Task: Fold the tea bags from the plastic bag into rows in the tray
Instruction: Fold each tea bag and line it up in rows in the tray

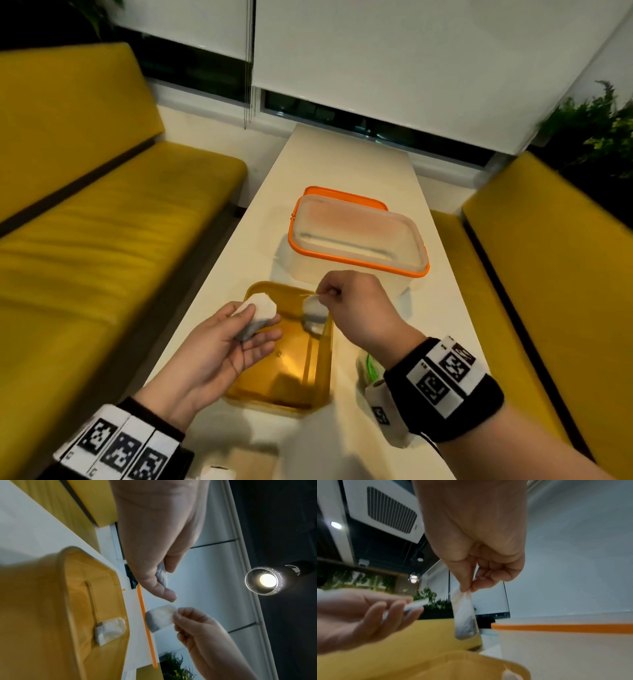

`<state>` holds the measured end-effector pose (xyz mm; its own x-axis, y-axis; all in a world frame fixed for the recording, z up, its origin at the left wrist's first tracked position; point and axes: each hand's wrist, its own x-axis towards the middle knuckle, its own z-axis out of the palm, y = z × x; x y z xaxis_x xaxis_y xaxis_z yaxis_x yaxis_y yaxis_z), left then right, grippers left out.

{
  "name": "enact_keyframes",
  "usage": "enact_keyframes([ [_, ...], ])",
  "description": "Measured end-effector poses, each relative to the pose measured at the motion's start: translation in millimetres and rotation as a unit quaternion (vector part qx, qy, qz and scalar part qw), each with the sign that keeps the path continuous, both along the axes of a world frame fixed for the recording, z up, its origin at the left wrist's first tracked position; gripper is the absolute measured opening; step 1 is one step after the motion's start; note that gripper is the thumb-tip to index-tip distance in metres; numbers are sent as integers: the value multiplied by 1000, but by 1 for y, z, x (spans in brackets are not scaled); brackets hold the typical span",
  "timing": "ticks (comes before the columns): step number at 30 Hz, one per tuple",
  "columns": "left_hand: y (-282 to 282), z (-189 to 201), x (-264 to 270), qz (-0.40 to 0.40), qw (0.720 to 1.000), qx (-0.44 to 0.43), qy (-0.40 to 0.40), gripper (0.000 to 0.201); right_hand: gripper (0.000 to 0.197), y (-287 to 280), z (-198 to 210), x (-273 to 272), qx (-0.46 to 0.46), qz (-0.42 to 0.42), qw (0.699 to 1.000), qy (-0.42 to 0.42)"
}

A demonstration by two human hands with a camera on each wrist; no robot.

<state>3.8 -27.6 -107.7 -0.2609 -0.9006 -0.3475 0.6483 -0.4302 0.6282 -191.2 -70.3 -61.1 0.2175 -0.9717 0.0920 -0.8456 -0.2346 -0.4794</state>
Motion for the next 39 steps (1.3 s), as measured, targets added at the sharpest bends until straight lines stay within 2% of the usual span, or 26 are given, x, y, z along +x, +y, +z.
enact_keyframes([
  [4, 5, -6, 8, 5, 1000, -3, -10, 31, 15, -9, -25, 3, 45, -18, 994, 93],
  [10, 5, -13, 6, 5, 1000, 10, -25, 27, 15, -23, -49, 2, 88, -48, 985, 140],
  [19, 3, -24, 3, -23, 998, 31, -44, 29, 21, -33, -75, 4, 52, -76, 967, 238],
  [28, 0, -23, -1, -29, 998, 26, -40, 44, 26, -36, -79, 2, 25, -77, 963, 256],
  [31, -1, -25, -5, -33, 998, 24, -42, 41, 23, -36, -80, 1, 25, -75, 964, 254],
  [33, -2, -26, -6, -33, 998, 28, -41, 38, 21, -35, -78, 3, 18, -80, 968, 238],
  [35, -3, -27, -7, -30, 998, 30, -40, 36, 22, -30, -70, 7, -13, -85, 979, 186],
  [37, -4, -27, -9, -24, 999, 29, -38, 31, 24, -23, -58, 12, 15, -61, 998, 20],
  [39, -6, -25, -13, -14, 999, 25, -34, 25, 23, -13, -48, 19, 118, -32, 976, -180],
])
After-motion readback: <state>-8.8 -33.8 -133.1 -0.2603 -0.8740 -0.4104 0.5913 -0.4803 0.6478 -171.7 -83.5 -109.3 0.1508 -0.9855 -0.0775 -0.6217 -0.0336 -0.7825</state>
